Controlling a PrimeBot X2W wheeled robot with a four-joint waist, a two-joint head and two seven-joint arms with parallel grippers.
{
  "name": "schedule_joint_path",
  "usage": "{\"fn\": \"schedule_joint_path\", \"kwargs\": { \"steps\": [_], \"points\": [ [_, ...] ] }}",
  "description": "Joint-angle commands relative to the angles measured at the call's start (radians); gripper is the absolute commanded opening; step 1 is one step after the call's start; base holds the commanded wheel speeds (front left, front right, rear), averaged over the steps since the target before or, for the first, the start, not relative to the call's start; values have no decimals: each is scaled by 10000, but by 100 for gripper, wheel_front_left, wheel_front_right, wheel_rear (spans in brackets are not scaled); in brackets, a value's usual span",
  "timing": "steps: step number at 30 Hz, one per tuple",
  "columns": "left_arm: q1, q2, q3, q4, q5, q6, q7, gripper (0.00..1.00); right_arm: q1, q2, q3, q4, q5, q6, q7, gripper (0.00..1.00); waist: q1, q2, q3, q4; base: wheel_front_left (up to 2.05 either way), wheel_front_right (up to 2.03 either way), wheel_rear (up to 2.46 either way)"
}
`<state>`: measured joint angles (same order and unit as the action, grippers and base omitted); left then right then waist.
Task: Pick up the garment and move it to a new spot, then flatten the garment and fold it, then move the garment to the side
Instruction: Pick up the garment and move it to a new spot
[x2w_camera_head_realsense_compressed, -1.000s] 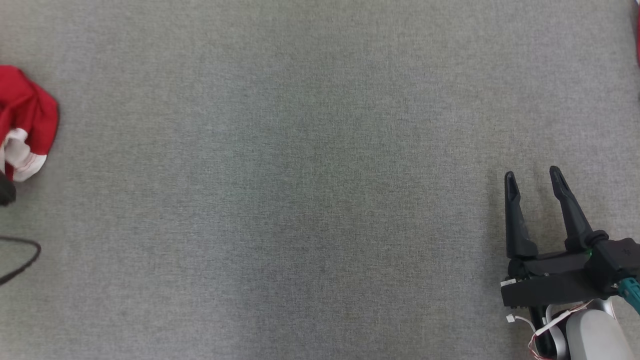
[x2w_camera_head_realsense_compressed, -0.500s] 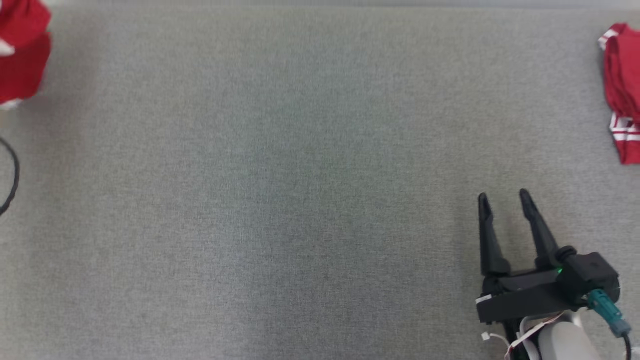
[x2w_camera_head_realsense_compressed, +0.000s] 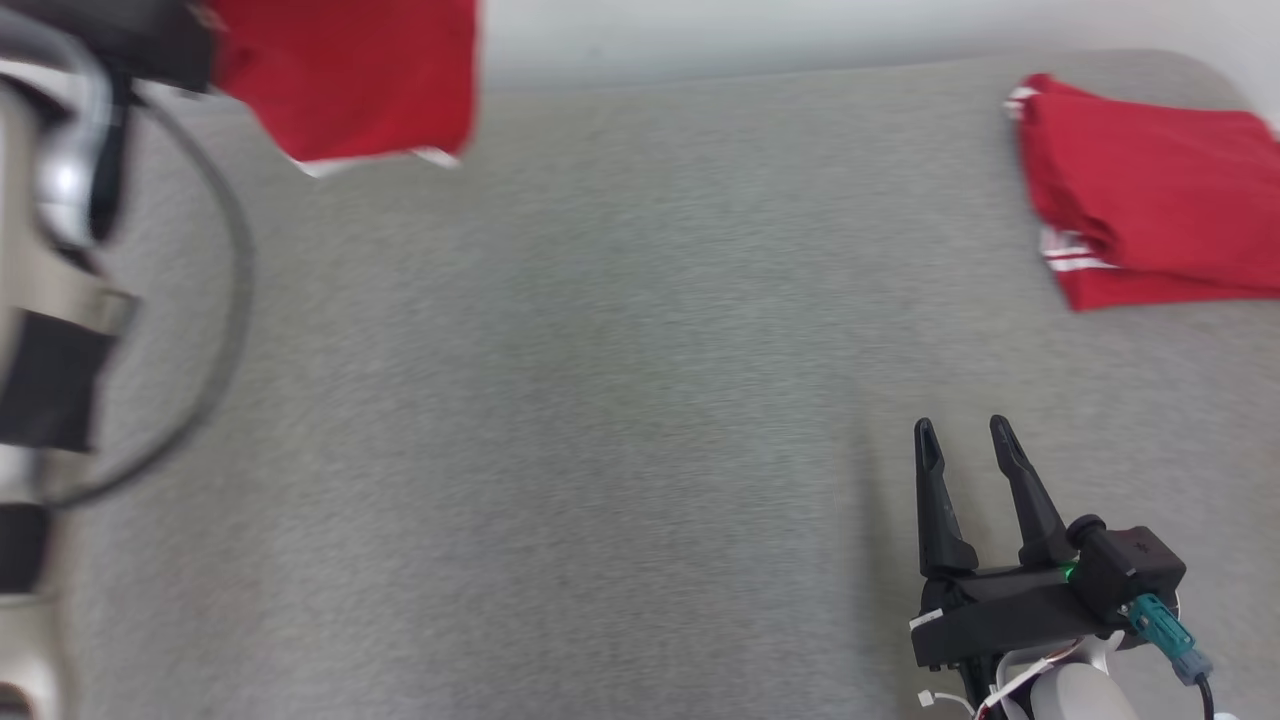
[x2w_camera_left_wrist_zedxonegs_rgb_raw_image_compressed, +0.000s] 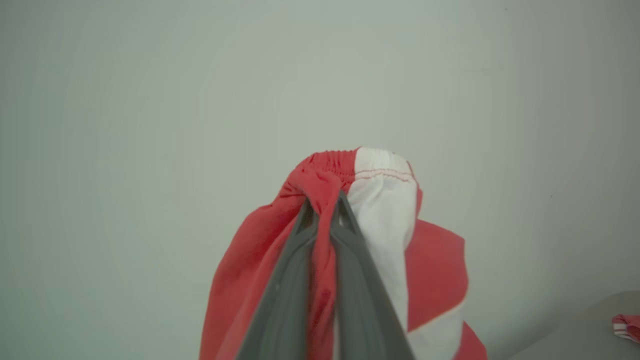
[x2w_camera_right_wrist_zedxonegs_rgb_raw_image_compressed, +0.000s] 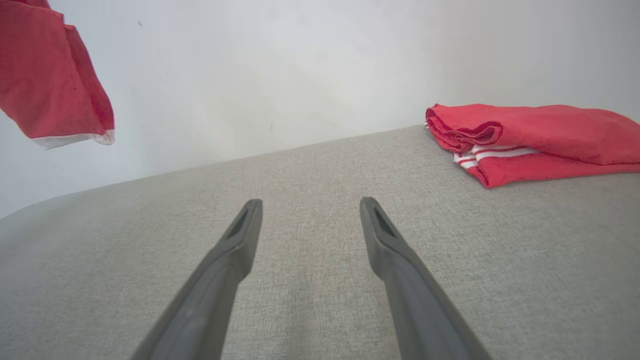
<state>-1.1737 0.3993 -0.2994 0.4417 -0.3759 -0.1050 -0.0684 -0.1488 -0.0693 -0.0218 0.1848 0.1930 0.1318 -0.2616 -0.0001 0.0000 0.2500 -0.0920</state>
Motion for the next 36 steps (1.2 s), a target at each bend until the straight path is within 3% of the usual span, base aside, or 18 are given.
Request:
{"fn": "schedule_joint_path", "kwargs": {
  "steps": [1, 9, 17, 26, 36],
  "points": [
    [251, -272, -117, -339, -152, 67, 143, 0, 57, 95, -2, 3, 99, -27, -38, 100, 1, 0, -491, -898, 0, 0, 0],
    [1010, -1745, -864, -1861, -540, 442, 667, 0, 227, 189, -71, -83, 230, -27, -42, 100, 1, 0, -563, -2024, 0, 0, 0],
    [2509, -2741, -1217, -2282, -1047, 976, 398, 0, 387, 215, -182, -175, 382, -27, -43, 100, 1, 0, -447, -2330, 0, 0, 0],
    [5178, -2702, -1108, -1619, -1543, 1415, -385, 0, 139, 208, -111, -65, 533, -27, -44, 100, 1, 0, -308, -1959, 0, 0, 0],
    [7850, -2389, -579, -636, -2228, 1509, -1375, 0, 29, 213, -114, 92, 335, -27, -44, 100, 1, 0, -398, -1453, 0, 0, 0]
  ]
}}
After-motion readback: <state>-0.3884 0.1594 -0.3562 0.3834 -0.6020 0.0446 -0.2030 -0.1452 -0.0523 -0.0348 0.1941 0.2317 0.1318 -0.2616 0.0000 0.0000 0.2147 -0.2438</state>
